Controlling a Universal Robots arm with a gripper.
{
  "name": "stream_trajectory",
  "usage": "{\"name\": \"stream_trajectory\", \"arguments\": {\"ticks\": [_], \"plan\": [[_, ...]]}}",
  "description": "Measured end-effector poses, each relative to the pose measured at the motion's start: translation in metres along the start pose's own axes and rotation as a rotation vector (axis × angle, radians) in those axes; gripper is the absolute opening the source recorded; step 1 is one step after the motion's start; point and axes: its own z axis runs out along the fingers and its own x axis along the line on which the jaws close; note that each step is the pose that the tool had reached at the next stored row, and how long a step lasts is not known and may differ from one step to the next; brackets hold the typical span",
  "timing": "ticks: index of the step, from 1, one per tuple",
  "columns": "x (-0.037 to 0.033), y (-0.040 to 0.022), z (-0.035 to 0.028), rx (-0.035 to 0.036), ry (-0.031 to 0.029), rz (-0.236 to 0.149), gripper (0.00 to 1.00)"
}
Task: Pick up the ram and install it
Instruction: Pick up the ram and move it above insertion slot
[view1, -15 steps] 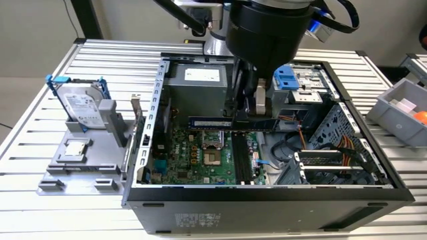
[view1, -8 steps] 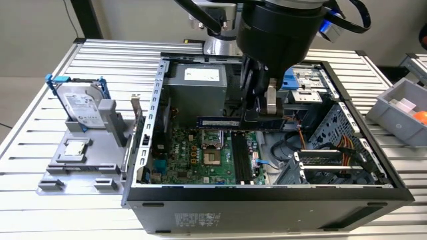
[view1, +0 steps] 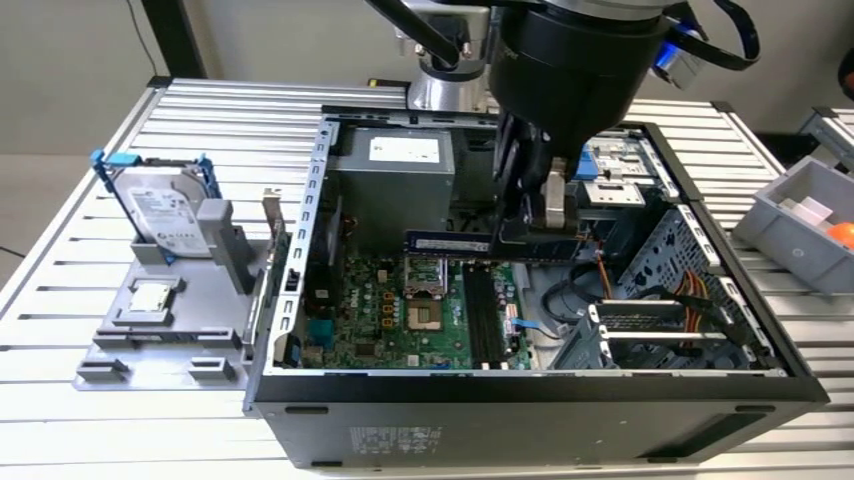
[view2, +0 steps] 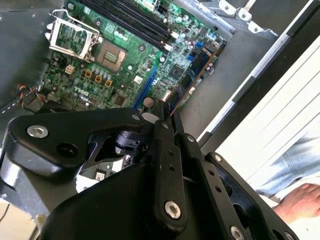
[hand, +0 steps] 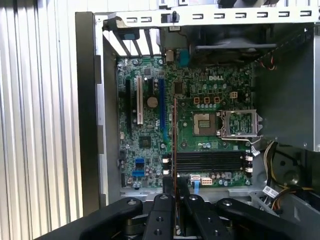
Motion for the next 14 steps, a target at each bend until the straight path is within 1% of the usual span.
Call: {"name": "stream_trajectory", "arguments": {"ticks": [14], "plan": [[-0.0011,-0.0176,-0.0005,-0.0001,-0.0002,0.005,0.00]]}}
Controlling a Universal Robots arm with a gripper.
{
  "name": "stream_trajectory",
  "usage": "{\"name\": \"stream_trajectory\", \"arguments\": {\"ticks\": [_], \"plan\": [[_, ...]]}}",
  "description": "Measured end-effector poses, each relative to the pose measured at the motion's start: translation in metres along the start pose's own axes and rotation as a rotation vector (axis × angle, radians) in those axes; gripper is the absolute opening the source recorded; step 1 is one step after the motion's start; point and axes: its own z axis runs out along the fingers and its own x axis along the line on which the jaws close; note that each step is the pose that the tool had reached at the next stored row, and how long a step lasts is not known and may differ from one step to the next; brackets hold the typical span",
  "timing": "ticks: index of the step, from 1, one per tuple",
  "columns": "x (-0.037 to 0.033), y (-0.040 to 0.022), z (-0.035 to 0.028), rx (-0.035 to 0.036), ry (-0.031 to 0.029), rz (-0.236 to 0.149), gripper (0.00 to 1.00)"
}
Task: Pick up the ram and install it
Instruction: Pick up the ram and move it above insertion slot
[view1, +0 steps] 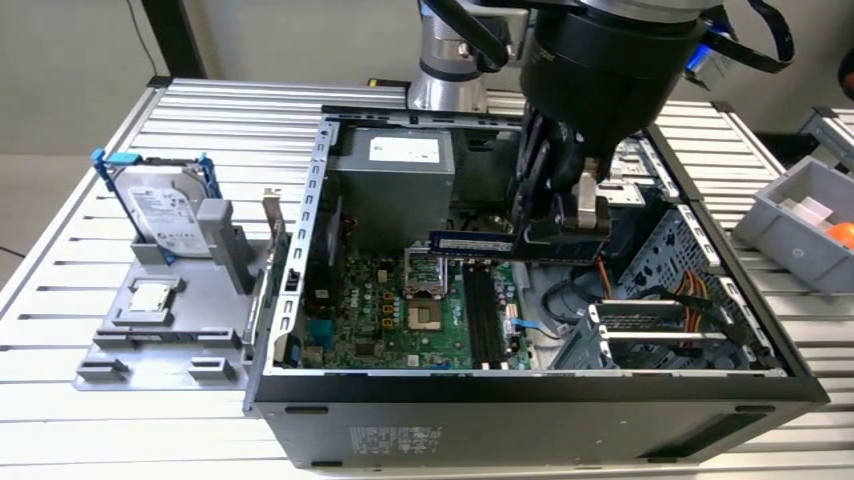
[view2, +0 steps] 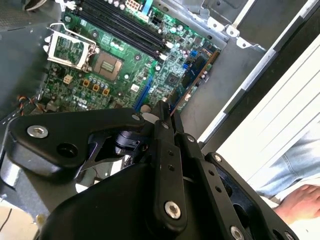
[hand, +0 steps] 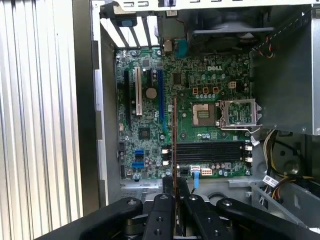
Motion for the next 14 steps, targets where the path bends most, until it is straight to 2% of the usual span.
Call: {"name": "stream_trajectory", "arguments": {"ticks": [14], "plan": [[-0.0009,-0.0126,-0.0004,0.0000,0.0001,0.000,0.00]]}}
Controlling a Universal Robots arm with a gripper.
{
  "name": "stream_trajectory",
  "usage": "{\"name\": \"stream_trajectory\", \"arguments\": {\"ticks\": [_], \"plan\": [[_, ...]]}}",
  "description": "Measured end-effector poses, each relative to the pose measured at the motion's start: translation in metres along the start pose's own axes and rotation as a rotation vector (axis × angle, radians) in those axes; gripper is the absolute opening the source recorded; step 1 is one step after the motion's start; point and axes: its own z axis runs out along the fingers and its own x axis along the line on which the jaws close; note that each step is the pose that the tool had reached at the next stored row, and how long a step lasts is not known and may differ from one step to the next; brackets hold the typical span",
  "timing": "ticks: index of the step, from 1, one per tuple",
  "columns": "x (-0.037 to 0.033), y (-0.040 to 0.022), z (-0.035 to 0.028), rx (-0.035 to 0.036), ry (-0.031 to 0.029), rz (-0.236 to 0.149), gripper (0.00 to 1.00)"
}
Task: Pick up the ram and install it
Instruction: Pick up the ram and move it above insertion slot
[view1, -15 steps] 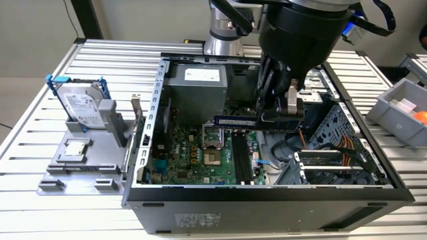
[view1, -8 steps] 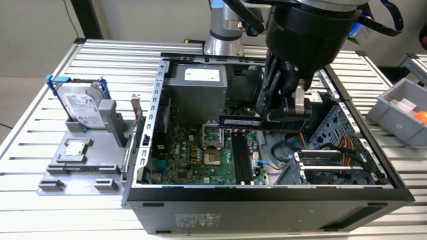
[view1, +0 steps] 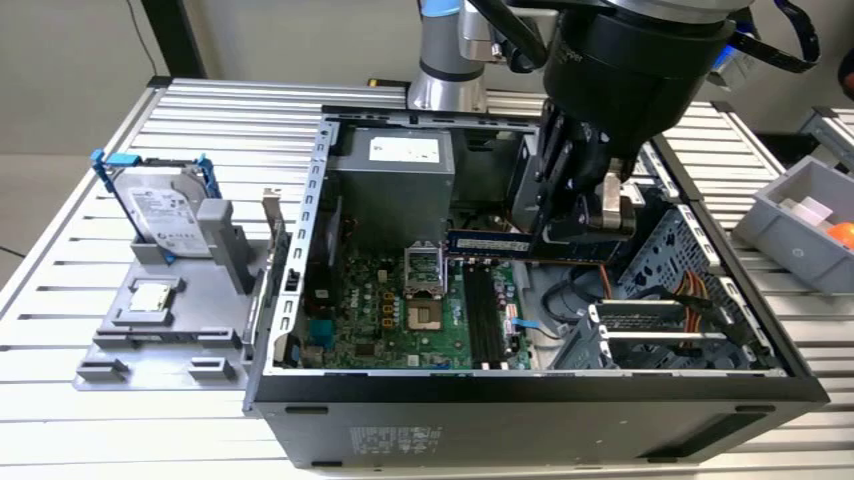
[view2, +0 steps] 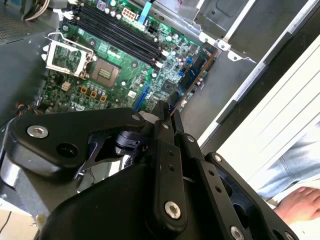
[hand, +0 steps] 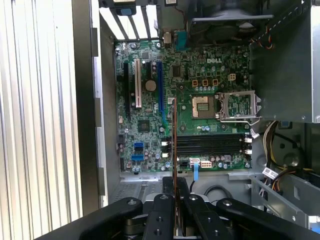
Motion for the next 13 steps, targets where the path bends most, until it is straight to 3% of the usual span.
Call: {"name": "stream_trajectory", "arguments": {"ticks": [7,13], "plan": [[-0.0004,-0.0002,0.0001,0.0000,-0.0002,0.000,0.00],[-0.0093,0.0005,-0.0002,0.0000,-0.0001,0.000,0.00]]}}
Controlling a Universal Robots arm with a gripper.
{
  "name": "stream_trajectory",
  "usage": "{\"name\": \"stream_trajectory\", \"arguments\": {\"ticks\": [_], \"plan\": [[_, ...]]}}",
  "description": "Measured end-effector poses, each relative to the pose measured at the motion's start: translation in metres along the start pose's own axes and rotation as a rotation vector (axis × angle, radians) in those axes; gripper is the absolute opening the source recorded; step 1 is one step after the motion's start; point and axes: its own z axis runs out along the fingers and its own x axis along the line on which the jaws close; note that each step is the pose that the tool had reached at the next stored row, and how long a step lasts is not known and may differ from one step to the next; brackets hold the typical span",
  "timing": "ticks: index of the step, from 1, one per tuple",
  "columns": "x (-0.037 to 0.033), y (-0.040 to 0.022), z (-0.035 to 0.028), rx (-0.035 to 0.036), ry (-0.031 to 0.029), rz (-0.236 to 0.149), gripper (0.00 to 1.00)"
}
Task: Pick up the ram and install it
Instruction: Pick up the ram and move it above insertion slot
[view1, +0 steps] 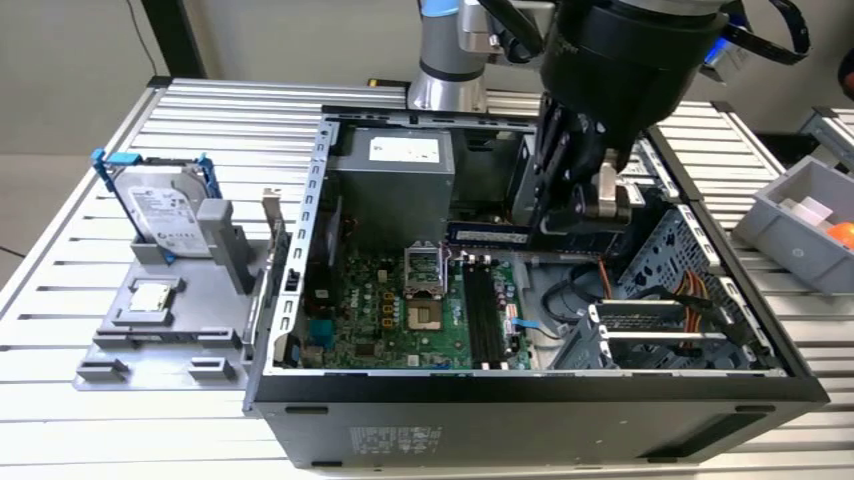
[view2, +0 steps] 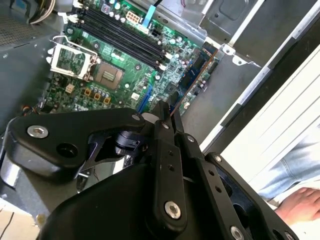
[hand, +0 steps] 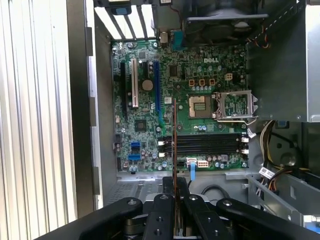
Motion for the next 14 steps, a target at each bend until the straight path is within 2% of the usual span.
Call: {"name": "stream_trajectory", "arguments": {"ticks": [5,14], "plan": [[-0.0096,0.0006,-0.0001,0.0000,0.0000,0.000,0.00],[-0.0124,0.0009,-0.0002,-0.0004,0.0001,0.001,0.00]]}}
